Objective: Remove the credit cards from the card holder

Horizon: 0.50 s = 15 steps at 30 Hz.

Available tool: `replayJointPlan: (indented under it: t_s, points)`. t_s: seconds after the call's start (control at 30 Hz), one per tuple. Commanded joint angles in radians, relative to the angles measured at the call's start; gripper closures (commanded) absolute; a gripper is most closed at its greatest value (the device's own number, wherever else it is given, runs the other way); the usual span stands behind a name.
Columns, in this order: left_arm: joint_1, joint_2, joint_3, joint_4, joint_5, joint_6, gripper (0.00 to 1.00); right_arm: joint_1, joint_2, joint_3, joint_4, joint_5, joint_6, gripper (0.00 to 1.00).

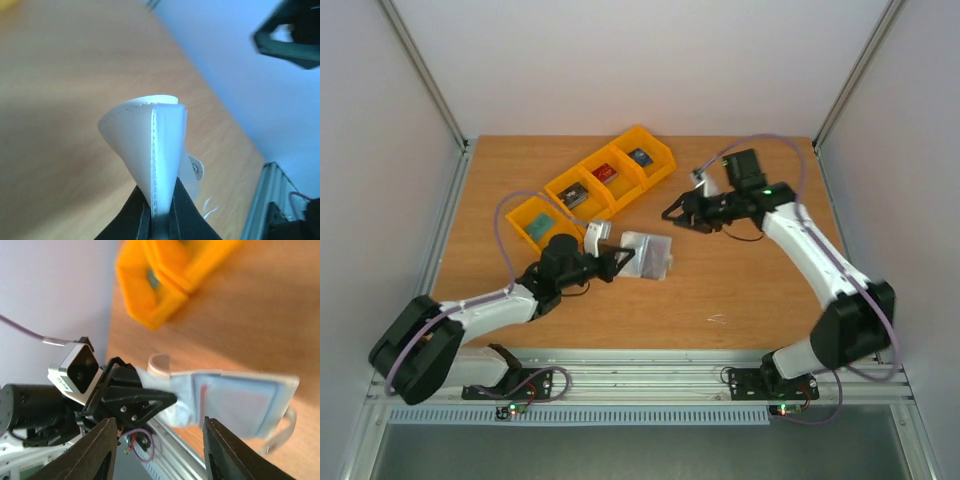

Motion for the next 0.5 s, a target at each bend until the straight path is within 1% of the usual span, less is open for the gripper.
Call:
replayJointPlan:
  t_s: [0.0,0.1,0.13,0.23,0.33,0.4,0.47]
  points:
    - [0.035,-0.154,0.168,0.072,0.181,0.224,1.0,-0.07,-0.167,0.066,-0.03,-0.075,-0.117,0.51]
    - [0.081,-0.255,0.273,0.046,0.277,0.328,1.0,-0.083,-0.239,0.14,-0.007,-0.138,-0.174,0.46]
    - [0.097,-0.282,0.305,0.04,0.291,0.335,1.0,-0.083,-0.253,0.16,0.009,-0.165,-0.185,0.44]
    - [0.137,-0.359,0.376,0.021,0.301,0.301,1.0,-0.081,-0.291,0.209,0.067,-0.221,-0.202,0.42]
    - [0.139,-0.416,0.416,-0.017,0.297,0.285,1.0,-0.045,-0.331,0.233,0.157,-0.216,-0.208,0.37]
    - [0.139,-0.436,0.443,-0.048,0.28,0.246,1.0,0.008,-0.332,0.266,0.158,-0.211,-0.236,0.3]
    - [0.142,-0.45,0.466,-0.069,0.258,0.213,1.0,0.048,-0.325,0.31,0.129,-0.204,-0.263,0.27]
